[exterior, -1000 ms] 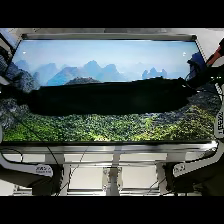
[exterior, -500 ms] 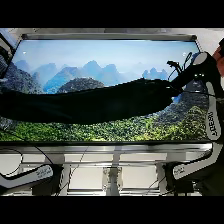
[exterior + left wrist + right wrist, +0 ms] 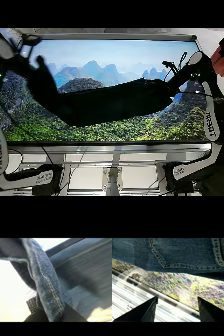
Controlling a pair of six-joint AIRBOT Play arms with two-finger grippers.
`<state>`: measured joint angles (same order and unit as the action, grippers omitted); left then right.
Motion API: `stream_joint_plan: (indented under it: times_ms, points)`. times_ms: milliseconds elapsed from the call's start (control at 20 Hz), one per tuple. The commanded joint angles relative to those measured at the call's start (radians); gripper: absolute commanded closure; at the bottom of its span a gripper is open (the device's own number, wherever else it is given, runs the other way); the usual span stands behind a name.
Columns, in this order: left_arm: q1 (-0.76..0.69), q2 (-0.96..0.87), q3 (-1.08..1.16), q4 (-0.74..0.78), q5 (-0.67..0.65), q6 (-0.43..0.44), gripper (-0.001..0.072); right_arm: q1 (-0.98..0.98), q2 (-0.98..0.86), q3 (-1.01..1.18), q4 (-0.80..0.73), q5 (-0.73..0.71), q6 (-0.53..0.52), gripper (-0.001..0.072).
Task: Fold the clothes and pants, and hang the long-sleeved shirts on hangers.
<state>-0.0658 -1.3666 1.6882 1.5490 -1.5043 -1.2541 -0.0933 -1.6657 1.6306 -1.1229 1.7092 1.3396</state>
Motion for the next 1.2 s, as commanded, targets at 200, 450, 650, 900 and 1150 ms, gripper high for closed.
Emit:
stream_joint_plan:
  times_ms: [200,450,650,900,1150]
  points:
    - [-0.212,-0.230,0.093,-0.372,0.153,-0.108,0.0688,0.002,-0.001,0.000,-0.002,0.009,0.000,0.0167]
    - [-0.251,-0.323,0.093,-0.517,0.161,-0.108,0.0688,0.002,-0.001,0.000,-0.008,0.008,0.001,0.0167]
    - [-0.300,-0.364,0.092,-0.533,0.160,-0.108,0.0688,0.002,-0.001,0.000,-0.008,0.008,0.001,0.0167]
    - [-0.360,-0.409,0.091,-0.533,0.154,-0.116,0.0686,0.002,-0.001,0.000,-0.008,0.009,0.005,0.0167]
    - [-0.356,-0.434,0.091,-0.570,0.102,-0.134,0.0274,0.002,-0.001,0.000,-0.008,0.034,0.005,0.0167]
